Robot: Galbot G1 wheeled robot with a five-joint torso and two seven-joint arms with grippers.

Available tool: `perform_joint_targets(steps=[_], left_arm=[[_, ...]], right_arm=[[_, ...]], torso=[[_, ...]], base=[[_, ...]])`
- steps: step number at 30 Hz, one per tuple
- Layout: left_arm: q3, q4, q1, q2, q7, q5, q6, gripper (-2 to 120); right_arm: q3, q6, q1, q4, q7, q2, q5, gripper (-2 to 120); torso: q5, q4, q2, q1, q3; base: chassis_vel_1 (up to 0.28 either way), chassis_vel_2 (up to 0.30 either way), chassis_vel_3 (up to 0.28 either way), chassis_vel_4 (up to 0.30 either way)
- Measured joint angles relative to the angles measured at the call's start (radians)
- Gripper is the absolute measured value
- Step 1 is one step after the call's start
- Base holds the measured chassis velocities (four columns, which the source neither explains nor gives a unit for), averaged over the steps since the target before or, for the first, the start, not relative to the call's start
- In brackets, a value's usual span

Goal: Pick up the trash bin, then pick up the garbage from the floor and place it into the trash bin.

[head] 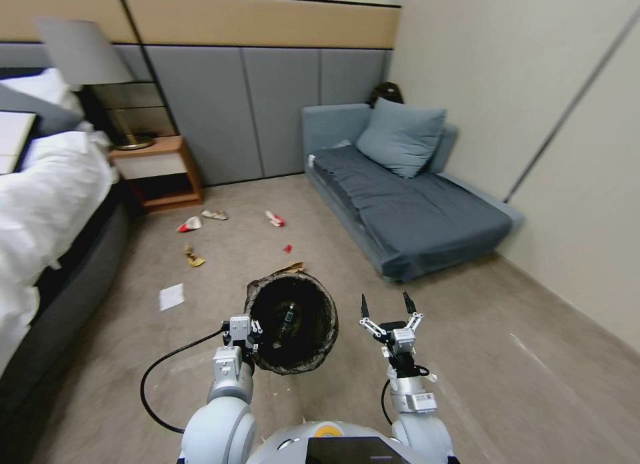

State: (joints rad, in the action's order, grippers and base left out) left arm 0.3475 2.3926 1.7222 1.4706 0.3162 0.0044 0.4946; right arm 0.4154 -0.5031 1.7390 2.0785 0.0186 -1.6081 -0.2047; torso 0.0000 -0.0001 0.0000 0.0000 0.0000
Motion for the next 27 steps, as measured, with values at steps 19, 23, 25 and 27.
perform_joint_targets(steps=[19, 23, 25, 27], left_arm=[[-0.013, -0.019, -0.002, 0.008, -0.002, 0.01, -0.047, 1], [-0.015, -0.019, -0.004, 0.008, -0.003, 0.011, -0.047, 1], [-0.012, -0.018, -0.004, 0.006, -0.003, 0.011, -0.047, 1], [-0.011, -0.018, -0.004, 0.006, -0.003, 0.011, -0.047, 1]], right_arm=[[0.019, 0.001, 0.004, 0.018, -0.002, 0.0, 0.008, 100], [0.02, 0.001, 0.005, 0.017, -0.002, 0.0, 0.005, 100], [0.02, 0.001, 0.003, 0.017, -0.002, 0.0, 0.003, 100], [0.02, 0.001, 0.003, 0.017, -0.002, 0.0, 0.002, 100]], torso=[[0.0, 0.0002, 0.0, 0.0, 0.0], [0.0001, -0.0003, 0.0, 0.0, 0.0], [0.0, 0.0001, 0.0, 0.0, 0.0], [0.0001, 0.0001, 0.0, 0.0, 0.0]], base=[[0.101, 0.096, 0.101, 0.101], [0.0, 0.0, 0.0, 0.0], [0.0, 0.0, 0.0, 0.0], [0.0, 0.0, 0.0, 0.0]])
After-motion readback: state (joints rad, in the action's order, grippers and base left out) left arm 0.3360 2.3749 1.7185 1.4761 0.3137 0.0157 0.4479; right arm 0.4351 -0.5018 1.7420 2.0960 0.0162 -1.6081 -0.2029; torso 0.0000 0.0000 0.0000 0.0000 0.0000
